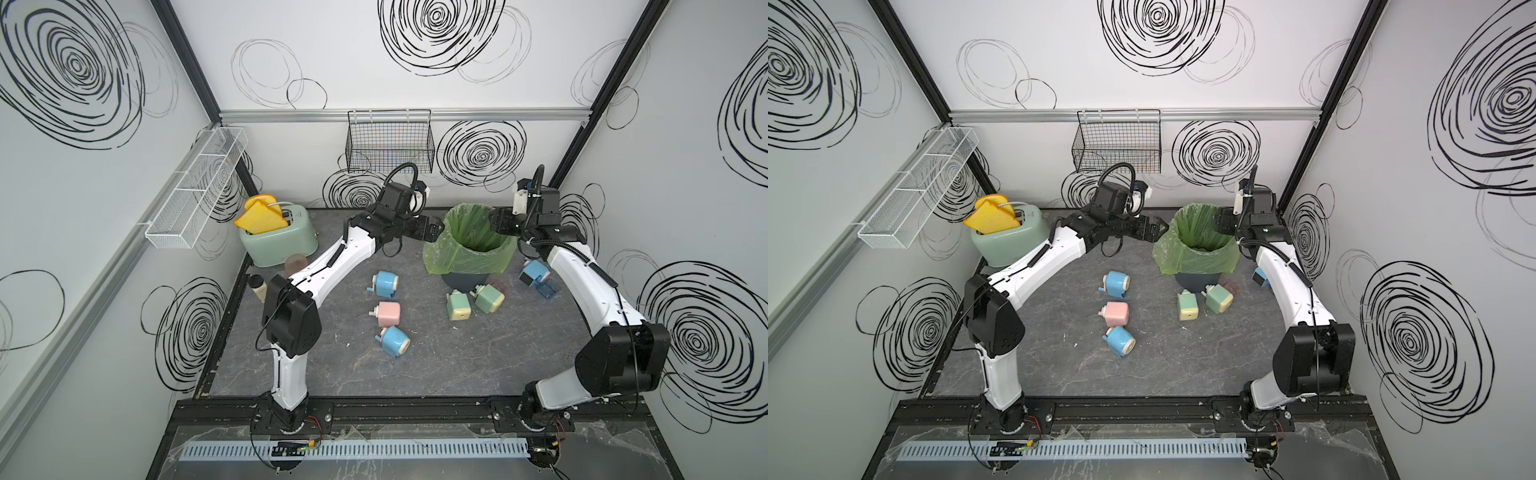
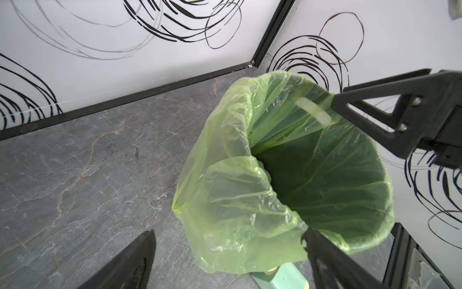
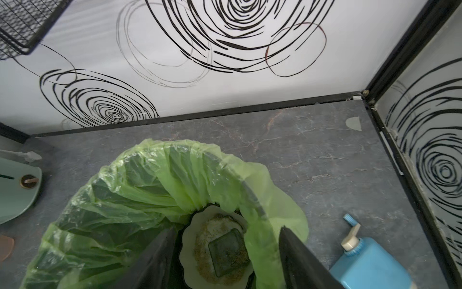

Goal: Take out the pencil sharpener tray and clean the shavings
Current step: Pick up the trash bin from the center of the board.

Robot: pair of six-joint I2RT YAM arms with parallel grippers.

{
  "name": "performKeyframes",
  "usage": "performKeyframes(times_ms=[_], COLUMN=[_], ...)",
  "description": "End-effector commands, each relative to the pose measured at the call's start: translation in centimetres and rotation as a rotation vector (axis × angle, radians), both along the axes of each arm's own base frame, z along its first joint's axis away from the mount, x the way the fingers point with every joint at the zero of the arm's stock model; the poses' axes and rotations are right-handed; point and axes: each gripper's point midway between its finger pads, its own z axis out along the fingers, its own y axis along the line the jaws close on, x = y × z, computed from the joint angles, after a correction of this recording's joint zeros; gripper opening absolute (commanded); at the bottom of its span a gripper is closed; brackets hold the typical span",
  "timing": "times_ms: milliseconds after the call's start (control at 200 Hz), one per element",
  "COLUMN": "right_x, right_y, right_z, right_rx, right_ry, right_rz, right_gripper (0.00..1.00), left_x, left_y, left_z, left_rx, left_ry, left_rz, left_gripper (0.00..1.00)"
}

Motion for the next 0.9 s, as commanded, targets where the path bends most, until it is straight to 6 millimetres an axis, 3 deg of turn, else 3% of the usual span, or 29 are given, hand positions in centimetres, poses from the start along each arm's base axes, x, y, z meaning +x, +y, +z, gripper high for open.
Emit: performKeyframes(times_ms=[0,220,360,895], right_x=[-0.4,-0.4,-0.1,1.2], right_y=[-0.6,-0.8,-0.8,0.9], right_z=[0.4,-2.4,-3.5,-1.7], right_rx=[-0.064,-0.080,-0.063,0.010], right_ry=[0.031,0.130,0.169,0.121], right_rz=[-0.010,0.004,0.027,0.072], right_gripper=[0.70,0.68,0.59,0.09], left_x=[0.4,0.1,-0.3,-1.1], left_y=[1.2,2.1,2.2,1.7], left_z=[3.0,3.8,3.9,4.5], left_rx=[-0.052,-0.067,-0.078,-0.095], left_ry=[-0.090,-0.107,-0.110,-0.114], left_rz=[0.010,0.016,0.013,-0.018], left_gripper=[0.97,0.97,0.97,0.97])
